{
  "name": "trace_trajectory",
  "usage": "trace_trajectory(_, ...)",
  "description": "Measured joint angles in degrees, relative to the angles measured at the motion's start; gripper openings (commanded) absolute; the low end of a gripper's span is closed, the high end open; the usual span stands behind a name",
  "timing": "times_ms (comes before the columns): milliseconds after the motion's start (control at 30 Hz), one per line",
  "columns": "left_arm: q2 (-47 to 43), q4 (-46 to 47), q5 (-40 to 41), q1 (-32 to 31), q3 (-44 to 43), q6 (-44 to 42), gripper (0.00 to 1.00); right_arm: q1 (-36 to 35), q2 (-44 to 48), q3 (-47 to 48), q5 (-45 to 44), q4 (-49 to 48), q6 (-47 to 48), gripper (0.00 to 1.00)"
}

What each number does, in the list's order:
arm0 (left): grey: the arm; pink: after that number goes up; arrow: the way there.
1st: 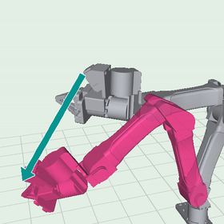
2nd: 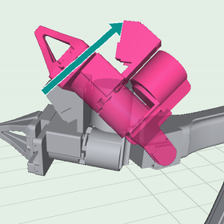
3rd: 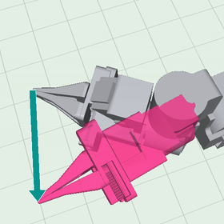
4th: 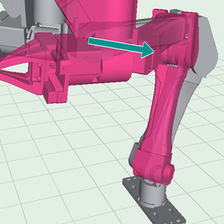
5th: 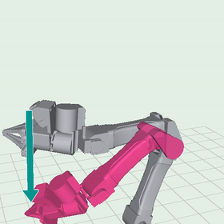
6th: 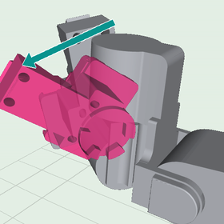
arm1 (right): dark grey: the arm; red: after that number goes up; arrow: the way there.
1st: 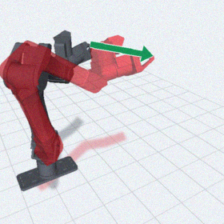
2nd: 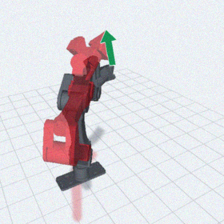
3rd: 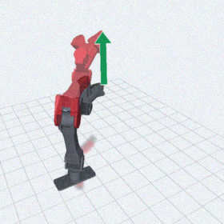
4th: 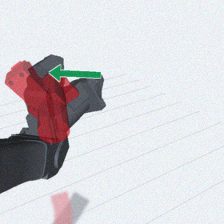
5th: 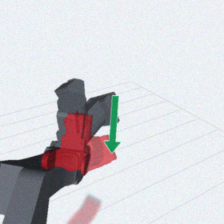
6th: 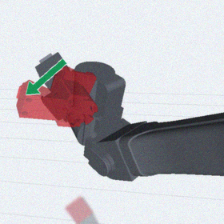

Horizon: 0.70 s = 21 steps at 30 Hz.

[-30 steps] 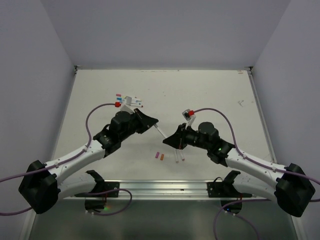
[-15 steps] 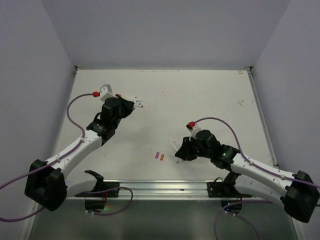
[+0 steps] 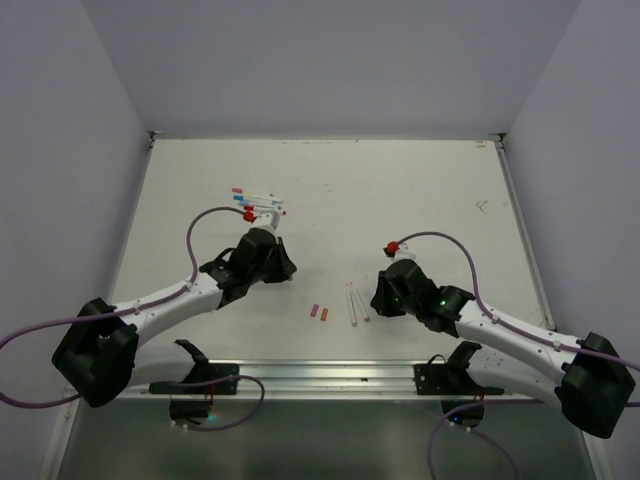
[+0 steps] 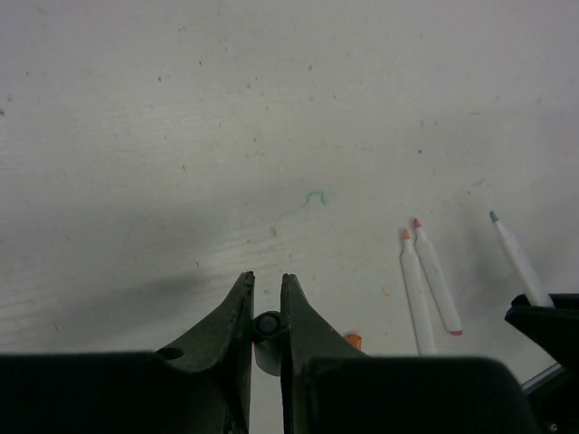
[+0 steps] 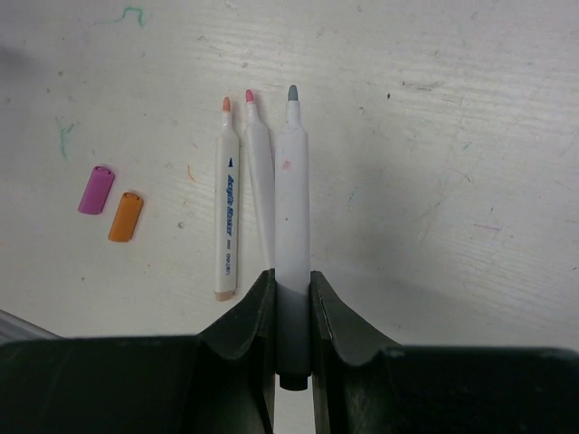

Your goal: Open the pen caps

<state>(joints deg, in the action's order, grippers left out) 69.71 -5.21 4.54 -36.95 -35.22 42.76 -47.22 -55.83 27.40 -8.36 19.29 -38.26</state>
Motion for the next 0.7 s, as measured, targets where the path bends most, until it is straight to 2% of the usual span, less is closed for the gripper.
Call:
trace_trajectory(367,4.46,1.44,0.17,-4.66,6.36,0.0,0.04,0.04,-6.03,-0.02,-1.64,-1.14,0.07,0.0)
trace_trajectory(700,9.27,7.76,1.01,-10.54,6.32,1.62,0.08,0.04,-9.86,-0.02,-1.6,-2.62,-1.09,0.0)
